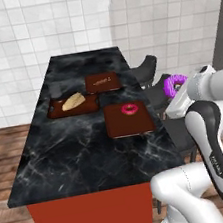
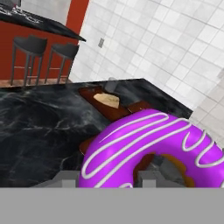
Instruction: Take the donuts from the fridge and place them on the empty tray on the dining counter.
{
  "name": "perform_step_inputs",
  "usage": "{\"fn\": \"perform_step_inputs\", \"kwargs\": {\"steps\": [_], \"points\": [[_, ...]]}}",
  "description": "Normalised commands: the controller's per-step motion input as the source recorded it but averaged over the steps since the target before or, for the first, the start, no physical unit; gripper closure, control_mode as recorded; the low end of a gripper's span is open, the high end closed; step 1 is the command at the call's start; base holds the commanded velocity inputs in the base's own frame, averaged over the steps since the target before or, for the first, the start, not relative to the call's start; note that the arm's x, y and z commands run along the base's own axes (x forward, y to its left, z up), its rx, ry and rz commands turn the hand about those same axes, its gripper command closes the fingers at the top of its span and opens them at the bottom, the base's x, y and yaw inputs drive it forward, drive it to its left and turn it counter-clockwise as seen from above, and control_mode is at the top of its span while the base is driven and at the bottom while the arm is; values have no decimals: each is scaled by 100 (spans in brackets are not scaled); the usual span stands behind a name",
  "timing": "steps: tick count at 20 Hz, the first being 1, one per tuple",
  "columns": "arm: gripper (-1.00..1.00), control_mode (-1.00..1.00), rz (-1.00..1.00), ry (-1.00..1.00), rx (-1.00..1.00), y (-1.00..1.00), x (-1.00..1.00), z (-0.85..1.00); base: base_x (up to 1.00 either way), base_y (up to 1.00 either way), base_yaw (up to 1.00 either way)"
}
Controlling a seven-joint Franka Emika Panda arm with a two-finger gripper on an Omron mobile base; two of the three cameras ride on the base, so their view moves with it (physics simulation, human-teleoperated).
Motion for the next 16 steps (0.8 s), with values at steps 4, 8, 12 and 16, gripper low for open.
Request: {"fn": "perform_step_inputs", "kwargs": {"steps": [4,8,12,16], "points": [[100,-100,0,30,-5,0,74,-37,0,0,0],[100,-100,0,34,-7,1,92,-53,0,0,0],[100,-100,0,21,-6,6,84,-67,0,0,0],[100,-100,0,13,-3,0,58,-53,0,0,0]]}}
